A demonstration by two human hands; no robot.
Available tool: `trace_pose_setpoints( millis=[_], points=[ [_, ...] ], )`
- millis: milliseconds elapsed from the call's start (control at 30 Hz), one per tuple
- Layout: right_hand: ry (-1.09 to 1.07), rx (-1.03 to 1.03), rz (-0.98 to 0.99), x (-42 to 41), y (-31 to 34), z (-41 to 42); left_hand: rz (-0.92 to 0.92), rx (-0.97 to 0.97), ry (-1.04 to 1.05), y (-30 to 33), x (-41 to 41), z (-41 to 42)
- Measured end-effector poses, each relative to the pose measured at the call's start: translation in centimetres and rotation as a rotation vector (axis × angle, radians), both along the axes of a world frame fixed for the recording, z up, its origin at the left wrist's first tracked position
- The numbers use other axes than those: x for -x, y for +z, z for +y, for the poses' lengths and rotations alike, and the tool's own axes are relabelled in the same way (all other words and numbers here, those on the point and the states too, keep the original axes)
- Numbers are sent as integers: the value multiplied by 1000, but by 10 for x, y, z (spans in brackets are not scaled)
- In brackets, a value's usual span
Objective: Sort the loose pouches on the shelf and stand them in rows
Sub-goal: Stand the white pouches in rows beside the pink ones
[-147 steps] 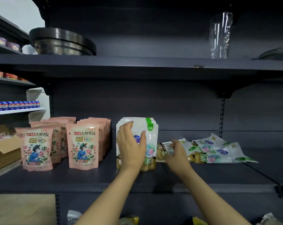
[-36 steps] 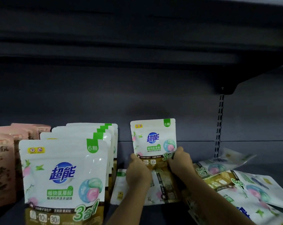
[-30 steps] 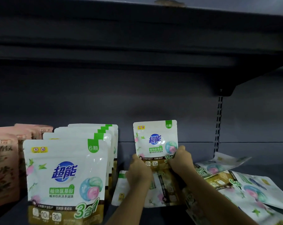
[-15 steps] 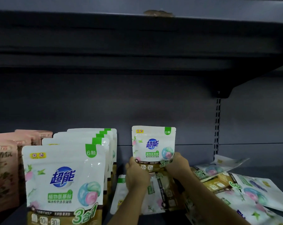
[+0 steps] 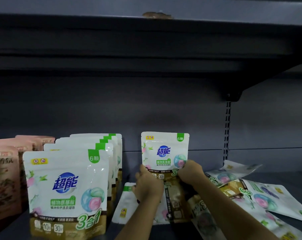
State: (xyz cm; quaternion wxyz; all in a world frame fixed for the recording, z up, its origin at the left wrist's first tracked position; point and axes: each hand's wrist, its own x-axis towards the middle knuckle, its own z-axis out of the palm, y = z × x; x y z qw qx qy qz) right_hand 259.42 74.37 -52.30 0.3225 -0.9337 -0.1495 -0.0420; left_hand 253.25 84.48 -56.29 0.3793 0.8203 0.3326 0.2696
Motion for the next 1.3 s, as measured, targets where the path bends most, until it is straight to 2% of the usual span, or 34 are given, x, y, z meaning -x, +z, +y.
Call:
trace_pose_setpoints(
  millis=[267,367,533,600,800,967,1100,1300],
  points=[
    [2,11,39,6,-1,-1,26,-16,-12,0,4,-1],
    [-26,-55,69,8,1,-1,53,-32,-39,-1,4,1],
    [-72,-181,-27,24,8,-5,266,-133,0,-5,8,6],
    [-81,-192,-72,31,12,-9,327,-141,-56,-9,7,8],
    [41,13,-117,42,12,-25,412,-251,-196,-12,14,-5],
    [276,304,-74,46,-1,-31,265,-231,-49,-7,27,-20],
    [320,382,-58,49,-11,-22,459,-204,59,7,40,-25],
    [349,400,-51,48,-15,-18,291,-163,80,8,44,-19]
  ],
)
